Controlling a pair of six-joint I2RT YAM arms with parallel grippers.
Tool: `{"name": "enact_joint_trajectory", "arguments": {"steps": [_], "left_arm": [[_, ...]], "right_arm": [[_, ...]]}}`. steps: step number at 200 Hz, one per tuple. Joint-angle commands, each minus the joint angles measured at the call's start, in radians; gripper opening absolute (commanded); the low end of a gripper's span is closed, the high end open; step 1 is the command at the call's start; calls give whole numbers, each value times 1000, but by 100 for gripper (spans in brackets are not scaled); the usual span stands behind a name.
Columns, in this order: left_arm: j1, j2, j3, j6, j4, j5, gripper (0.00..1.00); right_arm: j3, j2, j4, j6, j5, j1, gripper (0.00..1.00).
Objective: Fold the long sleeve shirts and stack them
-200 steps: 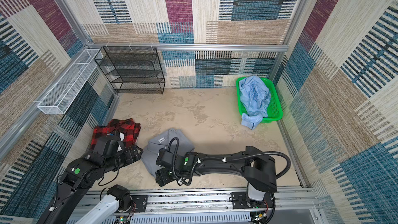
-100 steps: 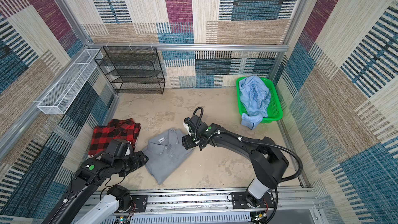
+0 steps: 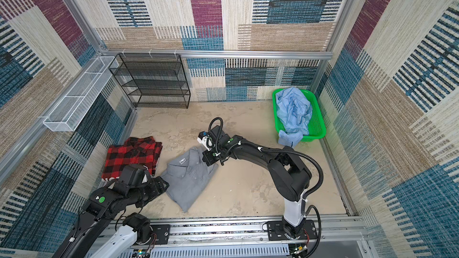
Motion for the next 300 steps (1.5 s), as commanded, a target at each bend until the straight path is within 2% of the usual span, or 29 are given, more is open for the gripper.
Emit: {"name": "enact_joint_trajectory", "arguments": {"steps": [1,34,45,66,98,131,145,168,216,253,293,300], "left_arm": [[-1,-20,1,-39,-25,-27,77],[-1,-44,-43,-84,-23,-13,76],[-2,-56,-56,-93,-24,-10,75],[-2,-83,-77,-113,-24,0,75],[-4,-101,-142,-143,-23,13,76],[-12,-126,-193,-183,-22,16,81],[-16,-134,-210,-204,-21,8,90],[-30,-122,-242,-226,11,1,96],[-56,-96,-387,-284,138,33,96],[-61,-85,-443,-293,259,27,87],[-69,26,-485,-301,425,42,75],[-71,49,-491,-298,455,45,70]], "right_arm": [[25,59,21,-34,-13,-1,2],[74,154,-1,-31,11,1,22],[60,130,13,-23,65,1,31],[32,68,18,-25,136,-2,57],[15,28,24,-44,145,-20,76],[24,101,36,-71,54,-54,78],[35,139,30,-80,53,-54,78],[27,160,63,-89,0,-55,78],[32,185,57,-88,-50,-55,76],[8,198,55,-73,-75,-55,71],[-62,178,105,-43,-139,-53,68],[-70,175,111,-38,-159,-52,67]]}}
